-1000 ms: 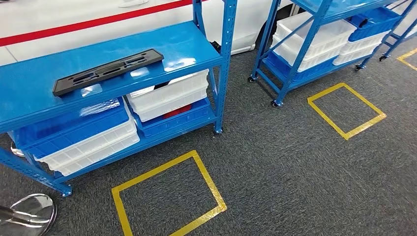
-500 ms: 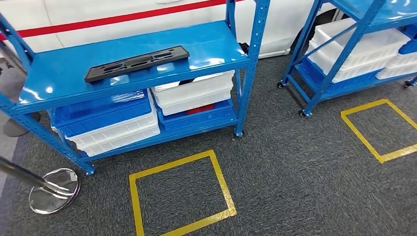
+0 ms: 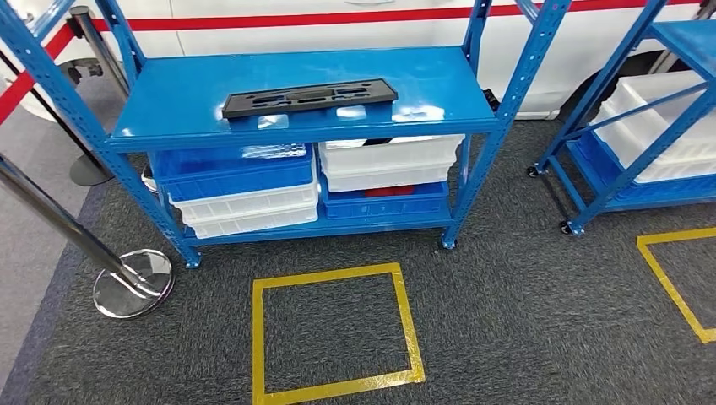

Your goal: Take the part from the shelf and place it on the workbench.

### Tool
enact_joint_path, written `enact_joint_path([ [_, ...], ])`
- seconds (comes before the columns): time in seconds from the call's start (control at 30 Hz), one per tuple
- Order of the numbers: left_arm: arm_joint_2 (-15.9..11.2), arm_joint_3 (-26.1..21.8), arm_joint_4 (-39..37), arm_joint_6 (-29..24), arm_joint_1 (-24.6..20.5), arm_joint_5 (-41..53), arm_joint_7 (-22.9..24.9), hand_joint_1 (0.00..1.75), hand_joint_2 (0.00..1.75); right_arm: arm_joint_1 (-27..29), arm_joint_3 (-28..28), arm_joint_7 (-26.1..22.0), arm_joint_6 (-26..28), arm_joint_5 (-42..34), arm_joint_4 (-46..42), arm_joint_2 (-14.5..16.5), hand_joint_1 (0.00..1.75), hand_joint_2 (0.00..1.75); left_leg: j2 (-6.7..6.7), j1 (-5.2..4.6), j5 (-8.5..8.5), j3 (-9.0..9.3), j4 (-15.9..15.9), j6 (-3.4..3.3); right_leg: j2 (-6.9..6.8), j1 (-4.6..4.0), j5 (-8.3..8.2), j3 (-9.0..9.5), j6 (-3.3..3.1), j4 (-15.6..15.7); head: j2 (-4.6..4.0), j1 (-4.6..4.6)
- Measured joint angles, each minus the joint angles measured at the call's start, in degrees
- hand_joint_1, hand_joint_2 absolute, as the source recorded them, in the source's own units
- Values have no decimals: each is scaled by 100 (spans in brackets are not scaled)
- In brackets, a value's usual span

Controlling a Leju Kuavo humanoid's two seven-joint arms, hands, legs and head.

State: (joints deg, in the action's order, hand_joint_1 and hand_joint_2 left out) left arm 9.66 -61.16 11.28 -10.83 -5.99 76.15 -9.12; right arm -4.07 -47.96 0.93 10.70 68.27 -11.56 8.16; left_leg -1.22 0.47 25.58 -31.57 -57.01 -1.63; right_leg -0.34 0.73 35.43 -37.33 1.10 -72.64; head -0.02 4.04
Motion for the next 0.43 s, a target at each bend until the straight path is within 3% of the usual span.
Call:
enact_joint_path([
  [0.03, -7, 25, 1, -27, -35, 27, -88, 0, 175, 3, -2, -50, -2, 28, 2, 13, 0, 0, -67, -1, -4, -5, -4, 1, 12, 5, 7, -95, 4, -179, 0, 0],
  [0.07, -14, 59, 1, -61, -72, 58, -172, 0, 175, 4, -2, -115, -3, 51, 3, 27, 0, 0, -129, 1, -5, -1, -10, 6, 16, 11, -109, -82, 4, -126, 0, 0],
  [0.1, -18, 96, 2, -95, -113, 86, -241, 0, 175, 1, -2, -192, -1, 61, 3, 39, 0, 0, -182, 3, -2, 9, -17, 14, 24, 18, -318, 37, -1, 152, 0, 0],
  [0.13, -20, 130, 1, -128, -154, 109, -291, 0, 131, -1, -2, -266, 5, 60, 4, 46, 0, 0, -227, 4, 5, 17, -27, 30, 55, 28, -555, 222, -9, 572, 0, 0],
  [0.2, -20, 181, 1, -171, -228, 134, -342, 0, 131, -12, -2, -355, 15, 62, 5, 65, 0, 0, -280, -13, 23, 4, -61, 90, 156, 30, -828, 492, -29, 1234, 0, 0],
  [0.23, -21, 208, 1, -191, -253, 151, -370, 0, 131, -19, -1, -380, 28, 80, 7, 77, 0, 0, -294, -20, 27, -12, -69, 127, 196, 22, -863, 534, -46, 1369, 0, 0],
  [0.27, -22, 238, 2, -211, -273, 175, -404, 0, 175, -27, 5, -402, 57, 118, 7, 92, 0, 44, -304, -25, 23, -24, -69, 165, 208, 9, -855, 527, -68, 1390, 0, 0],
  [0.37, -25, 338, 2, -243, -318, 306, -370, 0, 175, -35, 40, -533, 167, 219, 7, 152, 0, 175, -230, -13, 94, -71, -152, 258, 132, 22, -895, 529, -179, 1436, 0, 1],
  [0.43, -24, 405, 2, -268, -335, 405, -217, 0, 175, -33, 51, -632, 218, 216, 7, 184, 0, 175, -81, -8, 293, -205, -455, 288, 75, 28, -908, 535, -239, 1462, 0, 1],
])
